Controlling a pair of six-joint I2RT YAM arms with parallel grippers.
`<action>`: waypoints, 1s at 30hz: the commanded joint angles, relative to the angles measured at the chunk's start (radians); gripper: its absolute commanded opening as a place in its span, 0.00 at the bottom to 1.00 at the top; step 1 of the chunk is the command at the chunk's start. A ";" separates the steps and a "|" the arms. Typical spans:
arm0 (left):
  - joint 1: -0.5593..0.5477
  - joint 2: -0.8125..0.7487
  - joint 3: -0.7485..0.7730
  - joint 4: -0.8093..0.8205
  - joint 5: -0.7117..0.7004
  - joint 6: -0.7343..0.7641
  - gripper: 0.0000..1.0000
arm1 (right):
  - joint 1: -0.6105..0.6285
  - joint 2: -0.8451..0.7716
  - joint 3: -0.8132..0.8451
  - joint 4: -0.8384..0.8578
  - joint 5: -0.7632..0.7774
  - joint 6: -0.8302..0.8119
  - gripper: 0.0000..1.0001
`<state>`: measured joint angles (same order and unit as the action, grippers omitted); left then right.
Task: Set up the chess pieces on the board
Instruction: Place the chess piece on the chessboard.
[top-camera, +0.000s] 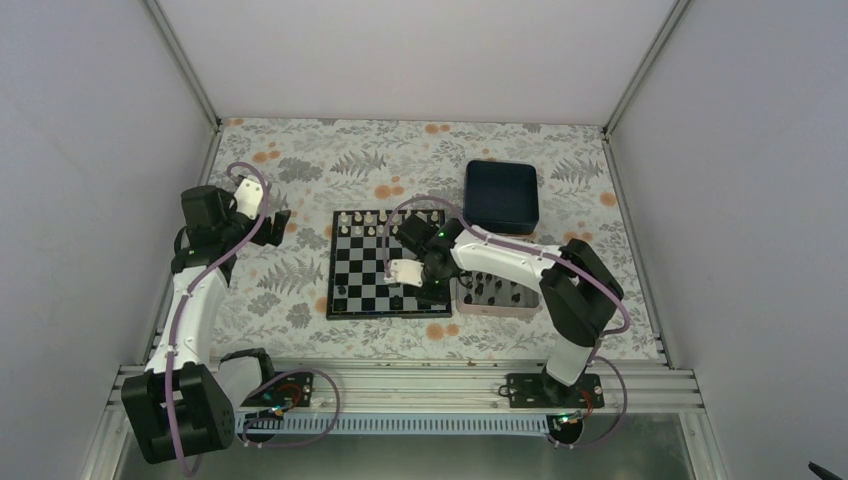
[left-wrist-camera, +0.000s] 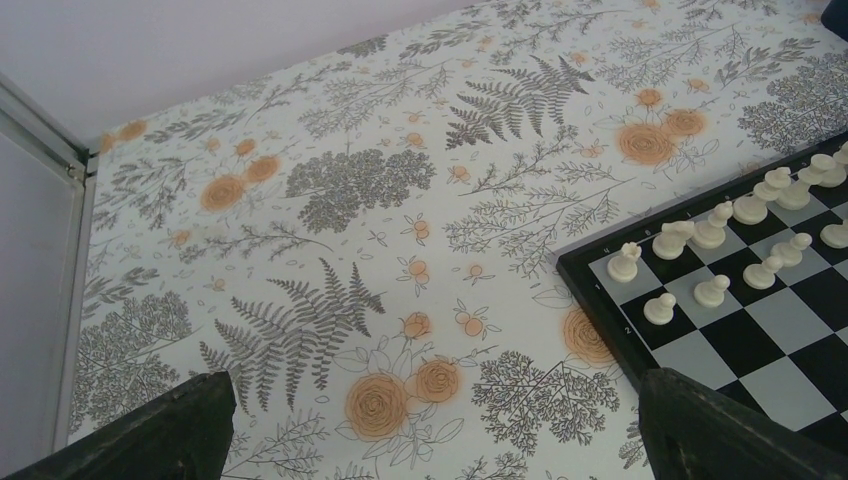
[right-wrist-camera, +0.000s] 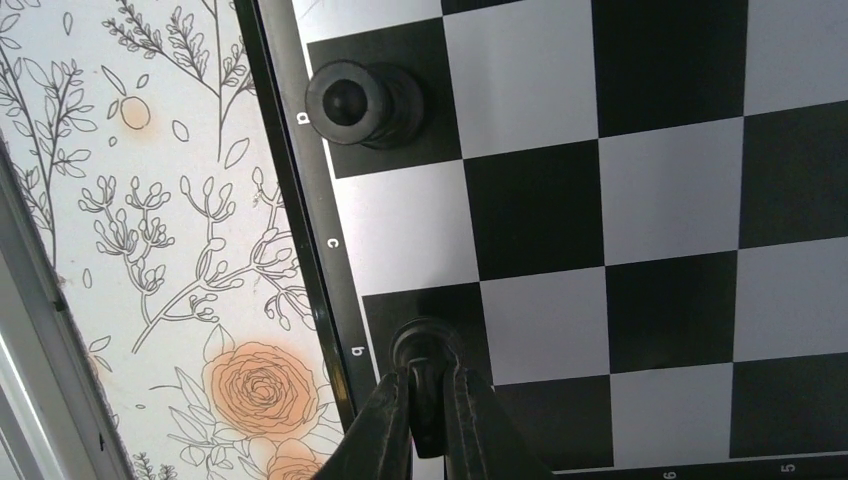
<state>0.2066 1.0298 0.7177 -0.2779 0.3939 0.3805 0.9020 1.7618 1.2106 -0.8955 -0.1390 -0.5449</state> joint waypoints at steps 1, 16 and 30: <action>0.005 0.006 0.017 0.018 0.001 -0.006 1.00 | 0.015 0.020 -0.022 -0.001 -0.006 0.015 0.05; 0.005 0.010 0.022 0.018 0.000 -0.008 1.00 | 0.018 0.022 -0.043 0.021 0.009 0.013 0.18; 0.004 0.012 0.022 0.022 0.007 -0.011 1.00 | 0.019 0.028 0.294 -0.051 0.058 -0.053 0.50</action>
<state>0.2066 1.0389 0.7177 -0.2775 0.3939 0.3805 0.9089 1.7672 1.3437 -0.9531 -0.0872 -0.5621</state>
